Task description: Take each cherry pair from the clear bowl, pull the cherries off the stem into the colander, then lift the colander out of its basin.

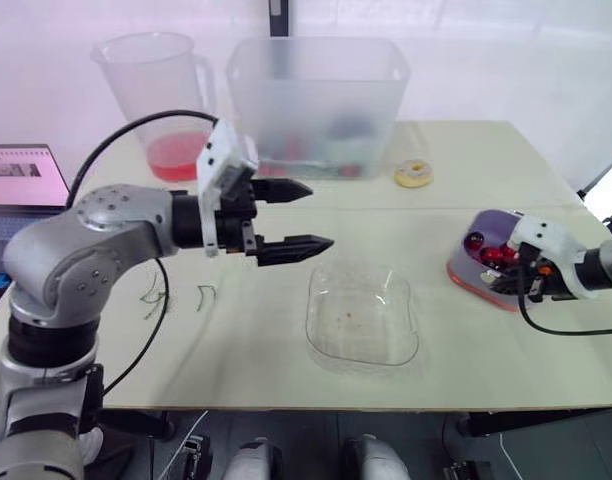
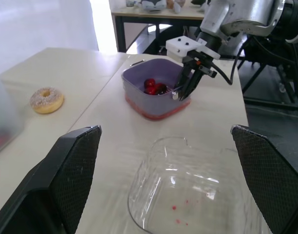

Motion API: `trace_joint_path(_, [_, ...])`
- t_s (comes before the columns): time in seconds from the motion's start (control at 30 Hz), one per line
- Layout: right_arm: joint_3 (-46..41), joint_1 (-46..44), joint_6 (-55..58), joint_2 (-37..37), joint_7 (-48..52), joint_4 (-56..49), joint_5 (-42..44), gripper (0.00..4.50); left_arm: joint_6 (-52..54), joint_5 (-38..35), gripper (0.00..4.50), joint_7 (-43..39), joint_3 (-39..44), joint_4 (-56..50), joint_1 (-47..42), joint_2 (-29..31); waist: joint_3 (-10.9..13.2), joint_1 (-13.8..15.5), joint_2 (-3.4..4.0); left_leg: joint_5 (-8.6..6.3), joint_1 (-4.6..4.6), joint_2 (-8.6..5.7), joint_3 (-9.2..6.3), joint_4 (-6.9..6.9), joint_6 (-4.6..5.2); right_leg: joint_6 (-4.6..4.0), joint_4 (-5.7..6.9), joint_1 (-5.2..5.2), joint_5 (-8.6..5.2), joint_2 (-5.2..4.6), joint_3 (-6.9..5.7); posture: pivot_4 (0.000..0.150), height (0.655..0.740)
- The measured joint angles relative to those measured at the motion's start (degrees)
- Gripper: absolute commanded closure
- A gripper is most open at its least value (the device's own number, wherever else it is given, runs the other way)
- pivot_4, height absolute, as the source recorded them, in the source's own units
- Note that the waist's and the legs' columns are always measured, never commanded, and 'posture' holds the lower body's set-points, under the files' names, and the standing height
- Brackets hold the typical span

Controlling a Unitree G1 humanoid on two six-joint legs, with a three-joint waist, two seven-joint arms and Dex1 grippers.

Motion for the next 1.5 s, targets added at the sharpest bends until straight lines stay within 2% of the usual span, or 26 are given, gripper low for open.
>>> trace_joint_path(0.23, [-2.41,-0.76,3.93,-2.37,1.58,-2.78,2.06,4.28,0.13,1.71,0.00,0.61,-3.32,0.17,-4.11,-1.70,0.00,-0.06,0.01,0.00,0.00,0.00,0.01,0.00,-0.01,0.00,0.00,0.00,0.00,0.00,-0.01,0.150,0.6886])
trace_joint_path(0.5, [-5.91,-1.40,7.62,-5.48,2.70,-5.93,4.92,4.28,-1.65,1.75,0.00,-0.91,-1.63,0.76,-0.28,-1.49,-0.01,-0.03,0.07,0.00,0.01,0.01,0.01,0.01,-0.01,0.00,0.00,0.00,0.00,-0.01,0.00,0.150,0.6886])
trace_joint_path(0.73, [-10.92,0.45,11.40,-7.31,2.19,-7.80,7.76,4.28,-8.11,7.08,0.00,-8.12,-1.78,9.35,2.70,3.22,-0.02,-0.04,0.08,0.00,0.00,0.00,0.03,0.01,-0.01,0.00,-0.01,0.01,0.00,-0.01,-0.03,0.150,0.6886])
trace_joint_path(1.03, [-15.39,4.30,13.38,-7.30,-0.30,-8.88,10.18,4.28,-13.95,11.15,0.00,-14.68,-2.37,14.21,3.60,3.33,-0.02,-0.03,0.08,0.00,0.00,0.01,0.02,0.01,-0.01,0.00,0.01,0.00,0.00,-0.01,-0.04,0.150,0.6886])
trace_joint_path(1.5, [-14.67,5.76,12.22,-7.49,-1.88,-9.68,11.65,4.28,-16.91,14.93,0.00,-17.05,-2.81,16.09,5.37,2.18,-0.02,-0.10,0.08,0.00,0.00,0.01,0.01,0.01,0.00,0.00,0.01,0.00,0.00,-0.01,-0.03,0.150,0.6886])
